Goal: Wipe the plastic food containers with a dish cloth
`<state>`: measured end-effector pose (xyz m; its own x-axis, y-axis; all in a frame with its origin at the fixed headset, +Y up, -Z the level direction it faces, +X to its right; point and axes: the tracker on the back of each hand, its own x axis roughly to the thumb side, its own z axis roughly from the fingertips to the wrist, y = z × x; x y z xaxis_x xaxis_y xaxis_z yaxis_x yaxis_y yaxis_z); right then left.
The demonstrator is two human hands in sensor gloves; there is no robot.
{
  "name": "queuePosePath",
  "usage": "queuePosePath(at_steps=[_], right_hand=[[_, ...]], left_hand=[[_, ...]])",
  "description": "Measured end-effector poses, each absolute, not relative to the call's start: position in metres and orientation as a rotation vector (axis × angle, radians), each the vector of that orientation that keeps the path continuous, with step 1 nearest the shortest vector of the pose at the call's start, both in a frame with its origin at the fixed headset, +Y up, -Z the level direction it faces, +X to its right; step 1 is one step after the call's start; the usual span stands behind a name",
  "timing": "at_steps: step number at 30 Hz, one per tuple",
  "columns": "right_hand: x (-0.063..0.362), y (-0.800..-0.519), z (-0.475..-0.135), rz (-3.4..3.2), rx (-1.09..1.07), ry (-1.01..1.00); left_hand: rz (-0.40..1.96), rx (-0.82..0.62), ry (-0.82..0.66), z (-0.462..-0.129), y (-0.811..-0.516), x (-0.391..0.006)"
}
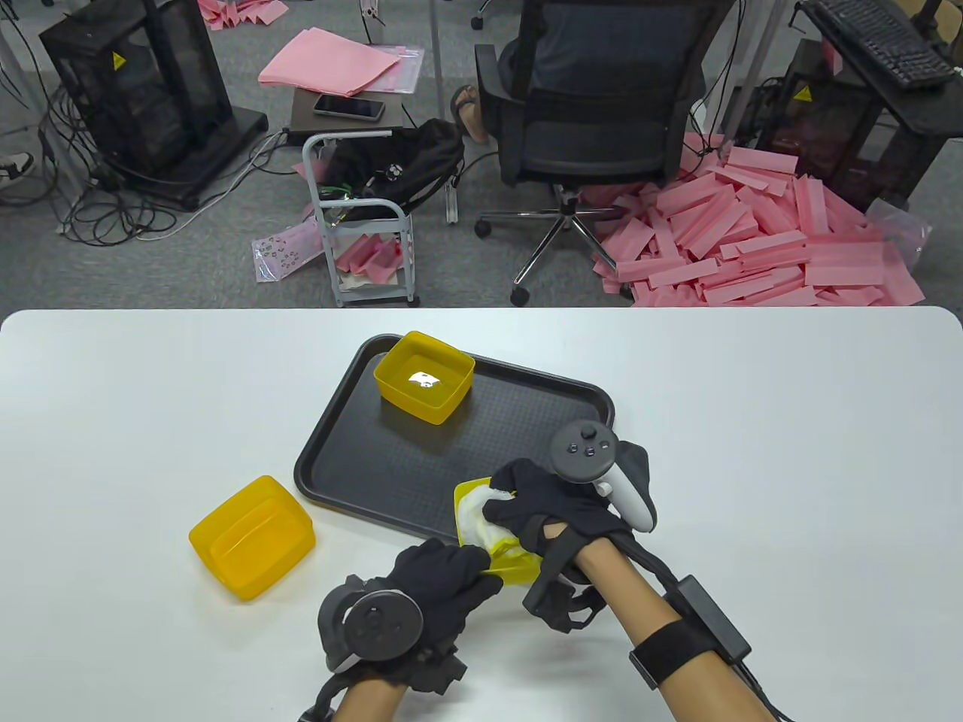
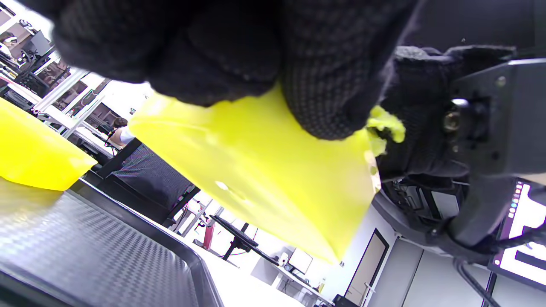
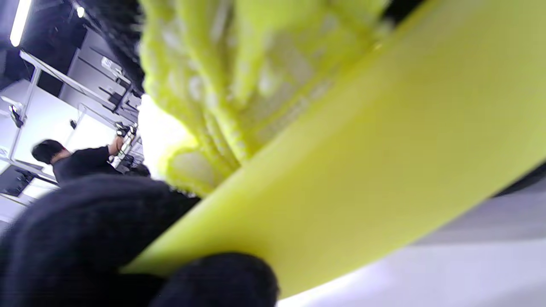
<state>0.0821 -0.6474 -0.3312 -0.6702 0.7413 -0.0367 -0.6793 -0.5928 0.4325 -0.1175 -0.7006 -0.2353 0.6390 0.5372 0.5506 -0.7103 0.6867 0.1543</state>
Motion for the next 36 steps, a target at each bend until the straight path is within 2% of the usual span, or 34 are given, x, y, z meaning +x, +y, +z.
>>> queuePosePath(at_steps=[5,15,21,28,36], right_hand=[[0.093,-0.637,-0.325,2.190,0.215,0.321],[0.154,-0.633,-0.324,1.985,0.188,0.152],[0.180,-0.667,-0.321,2.011,0.170,0.113],[0.158,-0.724,-0.313,1.904,0.220,0.242],[0.148,-0.757,-0.302,1.712,0.308,0.201]], left_hand=[[0.768,0.350,-0.448,-0.239,-0.702,-0.128],[0.814,0.355,-0.360,-0.246,-0.704,-0.153],[0.805,0.355,-0.334,-0.248,-0.709,-0.155],[0.806,0.374,-0.373,-0.244,-0.707,-0.147],[0.813,0.380,-0.417,-0.242,-0.707,-0.141]])
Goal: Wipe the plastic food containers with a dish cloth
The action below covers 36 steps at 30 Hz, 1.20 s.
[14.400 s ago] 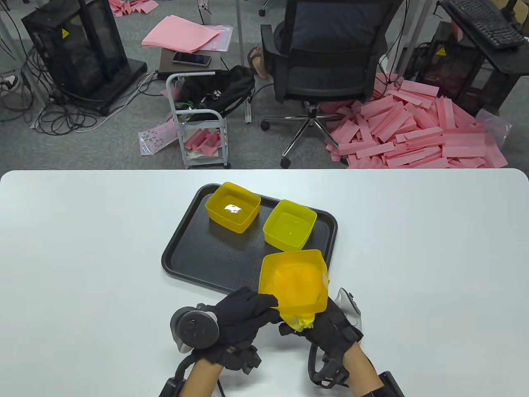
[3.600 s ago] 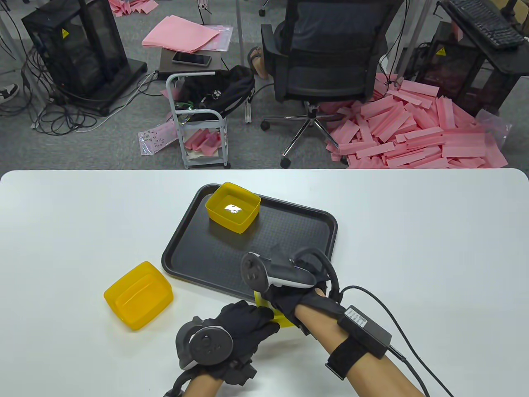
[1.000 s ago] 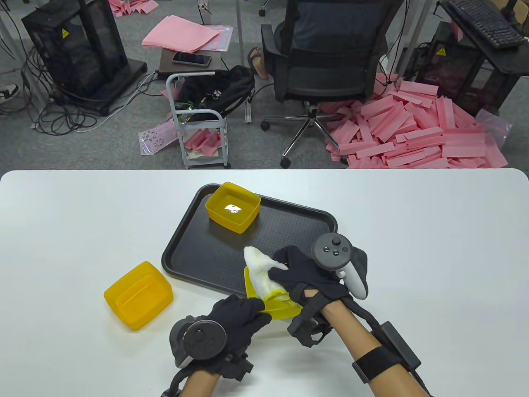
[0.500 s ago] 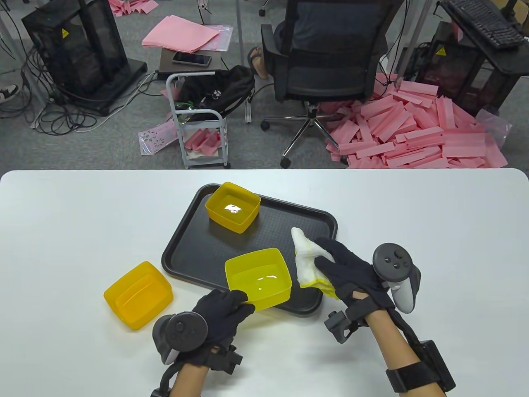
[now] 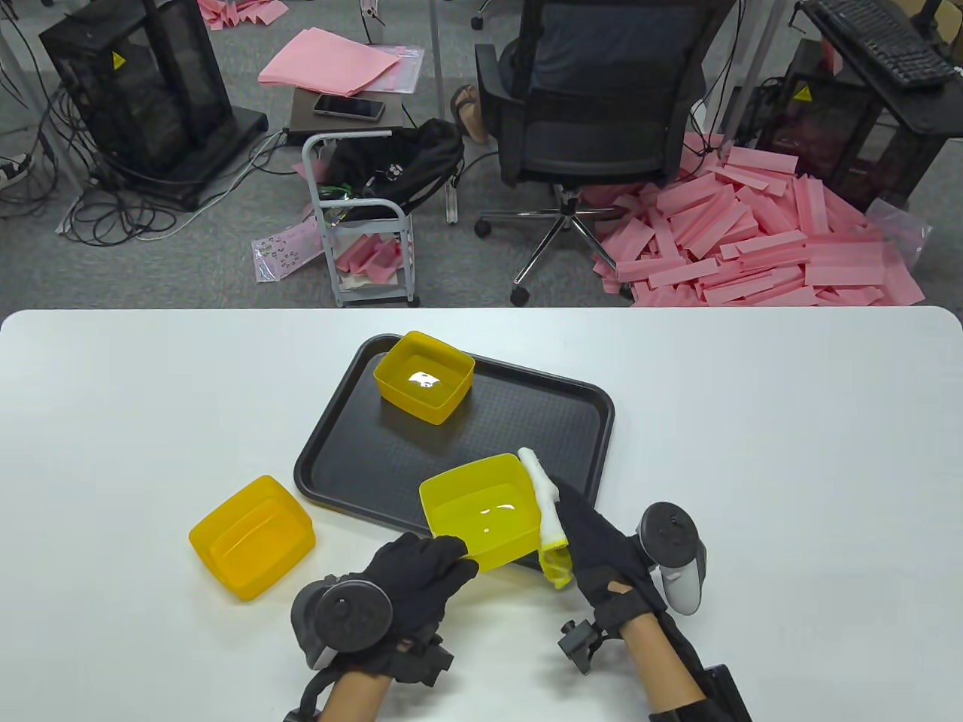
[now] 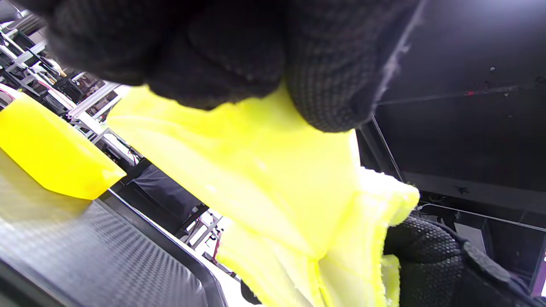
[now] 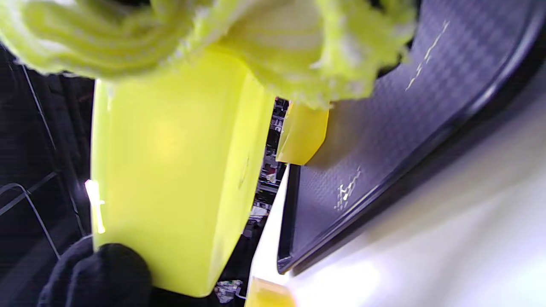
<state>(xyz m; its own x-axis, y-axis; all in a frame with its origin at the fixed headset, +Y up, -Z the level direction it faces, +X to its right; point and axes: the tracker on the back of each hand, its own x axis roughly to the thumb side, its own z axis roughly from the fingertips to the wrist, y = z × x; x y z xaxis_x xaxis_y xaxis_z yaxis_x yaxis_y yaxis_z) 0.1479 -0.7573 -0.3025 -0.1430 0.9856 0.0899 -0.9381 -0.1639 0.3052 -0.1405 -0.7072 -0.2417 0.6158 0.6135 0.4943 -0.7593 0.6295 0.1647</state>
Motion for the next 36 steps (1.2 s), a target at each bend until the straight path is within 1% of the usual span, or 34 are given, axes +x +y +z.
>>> queuePosePath(at_steps=[4,10,13,20,25,28,30,36], right_hand=[[0.153,-0.763,-0.301,1.663,0.316,0.189],[0.168,-0.760,-0.305,1.638,0.292,0.107],[0.174,-0.764,-0.308,1.560,0.283,0.156],[0.182,-0.774,-0.313,1.428,0.278,0.251],[0.183,-0.780,-0.315,1.291,0.314,0.358],[0.184,-0.783,-0.316,1.198,0.350,0.455],[0.184,-0.785,-0.317,1.166,0.368,0.485],[0.179,-0.789,-0.316,1.043,0.426,0.589]], left_hand=[[0.838,0.355,-0.451,-0.244,-0.708,-0.136],[0.861,0.345,-0.538,-0.240,-0.705,-0.123],[0.842,0.344,-0.573,-0.236,-0.702,-0.118],[0.892,0.305,-0.652,-0.233,-0.699,-0.113],[0.927,0.280,-0.714,-0.231,-0.697,-0.110],[0.961,0.259,-0.742,-0.230,-0.696,-0.108],[0.981,0.233,-0.759,-0.230,-0.696,-0.108],[1.029,0.215,-0.818,-0.227,-0.694,-0.103]])
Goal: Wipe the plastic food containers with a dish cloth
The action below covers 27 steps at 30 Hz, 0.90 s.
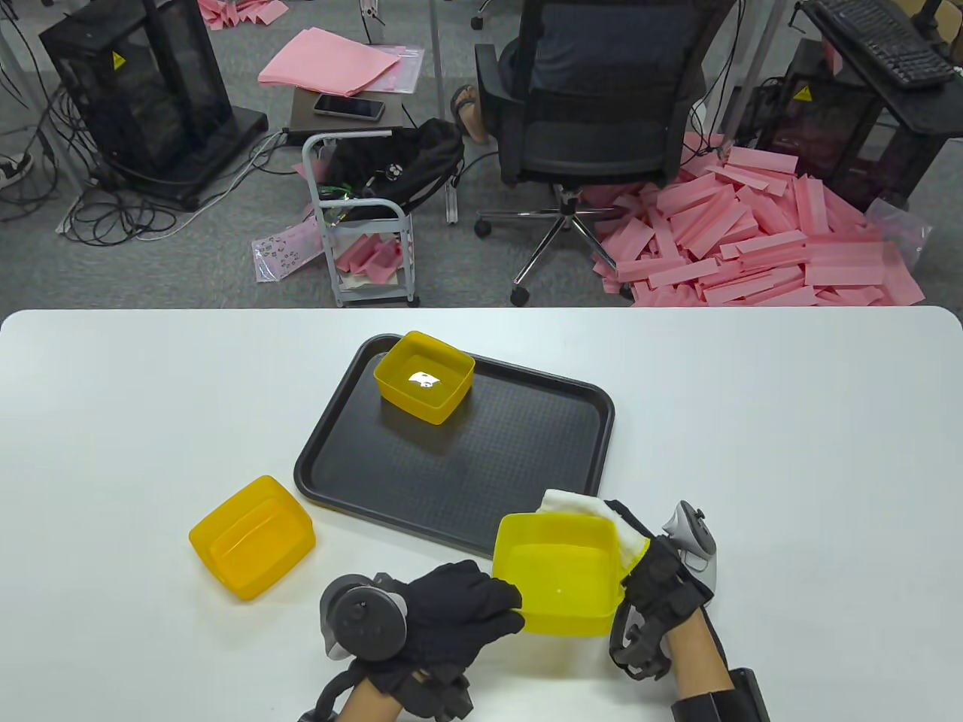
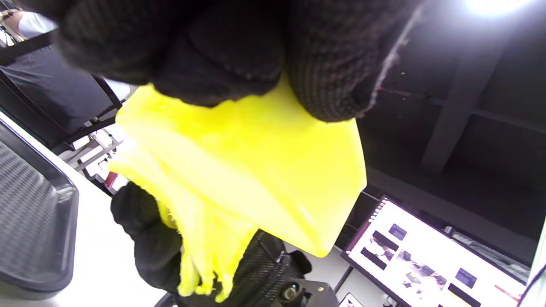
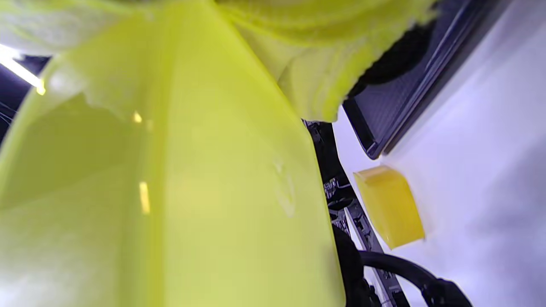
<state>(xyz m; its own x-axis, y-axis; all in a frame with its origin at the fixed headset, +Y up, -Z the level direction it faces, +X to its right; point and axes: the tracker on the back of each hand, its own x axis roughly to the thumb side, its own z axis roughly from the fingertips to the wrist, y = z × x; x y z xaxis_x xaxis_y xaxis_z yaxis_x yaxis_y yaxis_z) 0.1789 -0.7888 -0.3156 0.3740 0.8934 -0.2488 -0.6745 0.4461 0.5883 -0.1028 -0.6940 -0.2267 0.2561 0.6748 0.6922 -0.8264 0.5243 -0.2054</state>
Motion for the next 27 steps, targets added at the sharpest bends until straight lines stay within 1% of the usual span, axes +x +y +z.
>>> queuePosePath(at_steps=[5,8,11,16,21,27], right_hand=[[0.170,-0.791,-0.312,0.949,0.465,0.672],[0.161,-0.792,-0.309,0.917,0.488,0.717],[0.150,-0.793,-0.306,0.890,0.506,0.761],[0.129,-0.796,-0.297,0.740,0.512,0.837],[0.113,-0.796,-0.290,0.605,0.506,0.864],[0.104,-0.800,-0.284,0.540,0.468,0.891]], left_hand=[[1.118,0.193,-0.848,-0.225,-0.693,-0.101],[1.177,0.152,-0.873,-0.224,-0.694,-0.096],[1.163,0.166,-0.886,-0.221,-0.694,-0.092],[1.203,0.150,-0.902,-0.222,-0.696,-0.089],[1.215,0.198,-0.879,-0.222,-0.695,-0.092],[1.207,0.230,-0.847,-0.224,-0.695,-0.096]])
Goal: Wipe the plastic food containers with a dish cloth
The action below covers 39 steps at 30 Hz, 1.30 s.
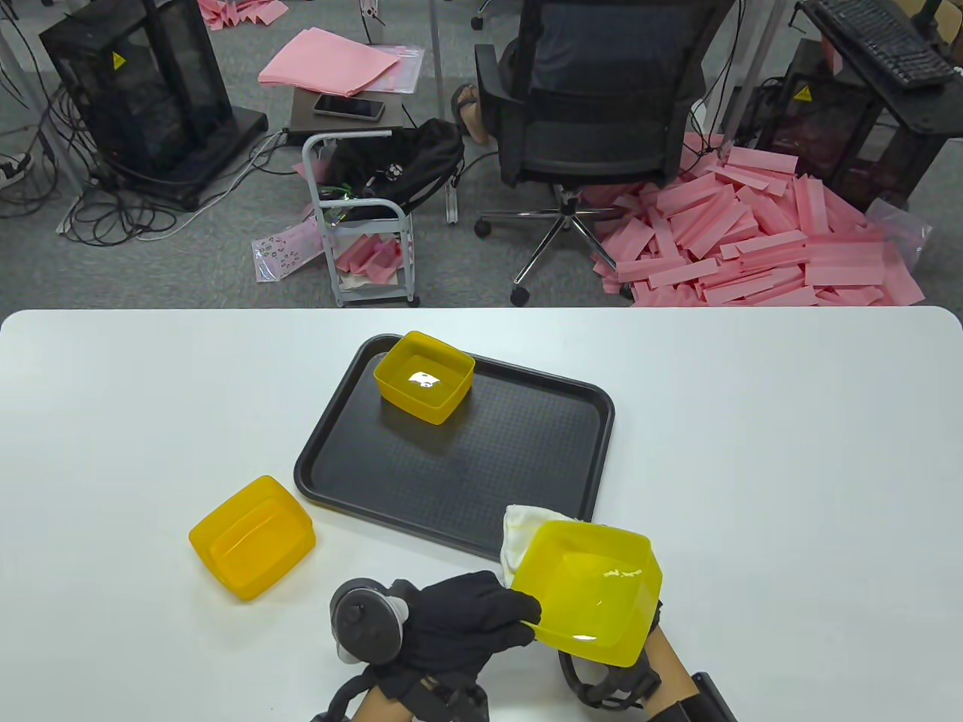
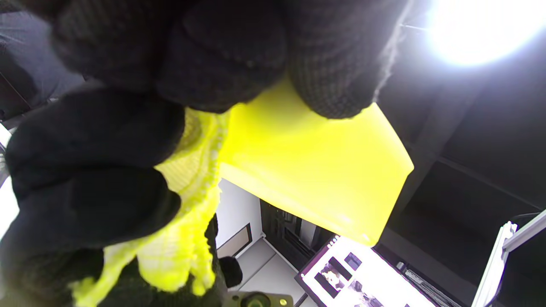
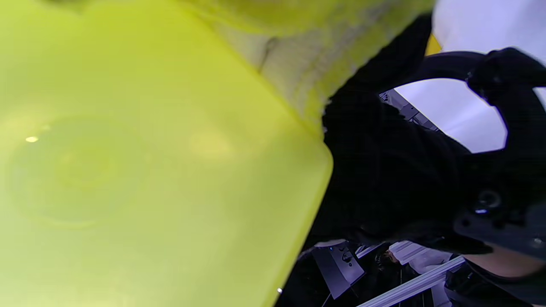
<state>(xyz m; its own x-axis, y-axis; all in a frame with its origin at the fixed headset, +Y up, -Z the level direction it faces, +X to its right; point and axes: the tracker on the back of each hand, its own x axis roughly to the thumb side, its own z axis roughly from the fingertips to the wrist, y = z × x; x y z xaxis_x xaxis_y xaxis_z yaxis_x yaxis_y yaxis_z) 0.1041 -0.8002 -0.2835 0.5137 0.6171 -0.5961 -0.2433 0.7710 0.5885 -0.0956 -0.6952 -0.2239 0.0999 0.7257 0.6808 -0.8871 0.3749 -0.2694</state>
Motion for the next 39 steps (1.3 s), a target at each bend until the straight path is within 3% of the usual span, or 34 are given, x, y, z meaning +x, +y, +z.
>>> queuePosePath(at_steps=[7,14,21,31,39], right_hand=[[0.102,-0.802,-0.287,0.632,0.365,0.825],[0.106,-0.802,-0.296,0.638,0.338,0.774],[0.113,-0.801,-0.301,0.715,0.286,0.657],[0.097,-0.807,-0.297,0.805,0.291,0.760],[0.119,-0.796,-0.302,0.991,0.204,0.545]], left_hand=[[1.098,0.360,-0.707,-0.233,-0.700,-0.111],[1.020,0.395,-0.572,-0.246,-0.708,-0.130],[1.037,0.399,-0.586,-0.245,-0.711,-0.127],[1.026,0.416,-0.515,-0.248,-0.713,-0.131],[1.029,0.424,-0.410,-0.256,-0.717,-0.151]])
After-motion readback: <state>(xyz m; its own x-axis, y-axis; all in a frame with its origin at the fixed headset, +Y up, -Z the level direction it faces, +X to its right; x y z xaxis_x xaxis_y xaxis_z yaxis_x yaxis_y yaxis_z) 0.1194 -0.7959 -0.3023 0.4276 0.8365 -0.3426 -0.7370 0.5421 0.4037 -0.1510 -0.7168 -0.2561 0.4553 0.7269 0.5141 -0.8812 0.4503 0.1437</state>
